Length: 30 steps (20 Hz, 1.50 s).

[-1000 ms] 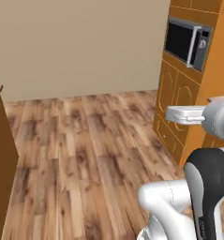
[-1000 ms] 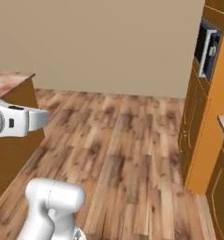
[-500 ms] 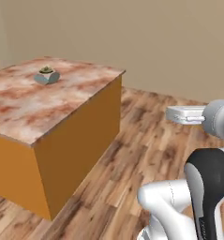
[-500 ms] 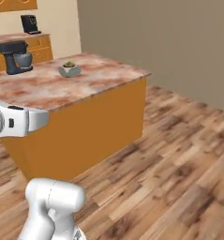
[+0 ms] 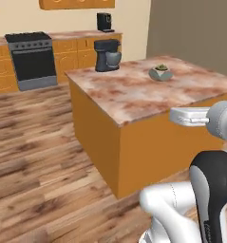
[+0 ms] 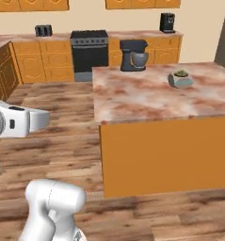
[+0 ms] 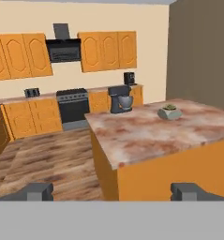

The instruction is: Navigate to the electric kettle.

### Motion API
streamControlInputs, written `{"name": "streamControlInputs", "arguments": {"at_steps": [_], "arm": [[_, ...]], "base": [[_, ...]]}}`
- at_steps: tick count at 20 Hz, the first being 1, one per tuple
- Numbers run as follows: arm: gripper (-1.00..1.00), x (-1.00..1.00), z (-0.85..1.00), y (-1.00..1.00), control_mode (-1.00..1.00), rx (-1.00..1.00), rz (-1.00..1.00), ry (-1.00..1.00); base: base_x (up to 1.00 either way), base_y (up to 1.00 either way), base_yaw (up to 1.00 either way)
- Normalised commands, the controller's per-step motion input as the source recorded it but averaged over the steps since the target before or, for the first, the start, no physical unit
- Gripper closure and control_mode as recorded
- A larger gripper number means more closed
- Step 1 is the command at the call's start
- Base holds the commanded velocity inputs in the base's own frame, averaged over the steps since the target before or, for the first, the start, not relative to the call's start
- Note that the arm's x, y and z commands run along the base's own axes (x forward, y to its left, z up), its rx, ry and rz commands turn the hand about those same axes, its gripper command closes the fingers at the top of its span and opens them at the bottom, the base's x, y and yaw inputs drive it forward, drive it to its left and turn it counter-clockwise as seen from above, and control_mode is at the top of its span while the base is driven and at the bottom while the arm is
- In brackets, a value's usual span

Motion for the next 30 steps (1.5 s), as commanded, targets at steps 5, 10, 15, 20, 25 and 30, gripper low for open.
{"name": "streamControlInputs", "arguments": {"at_steps": [5, 10, 15, 20, 25, 30], "arm": [[-1.0, 0.0, 0.0, 0.0, 1.0, 0.0, 0.0, 0.0], [-1.0, 0.0, 0.0, 0.0, 1.0, 0.0, 0.0, 0.0], [-1.0, 0.0, 0.0, 0.0, 1.0, 0.0, 0.0, 0.0], [-1.0, 0.0, 0.0, 0.0, 1.0, 0.0, 0.0, 0.0], [-1.0, 0.0, 0.0, 0.0, 1.0, 0.0, 0.0, 0.0], [-1.0, 0.0, 0.0, 0.0, 1.0, 0.0, 0.0, 0.0]], "base": [[0.52, 0.06, 0.85], [0.55, 0.49, 0.65], [1.0, 0.15, 0.42], [1.0, 0.42, 0.2], [1.0, 0.86, 0.17], [1.0, 0.85, 0.3]]}}
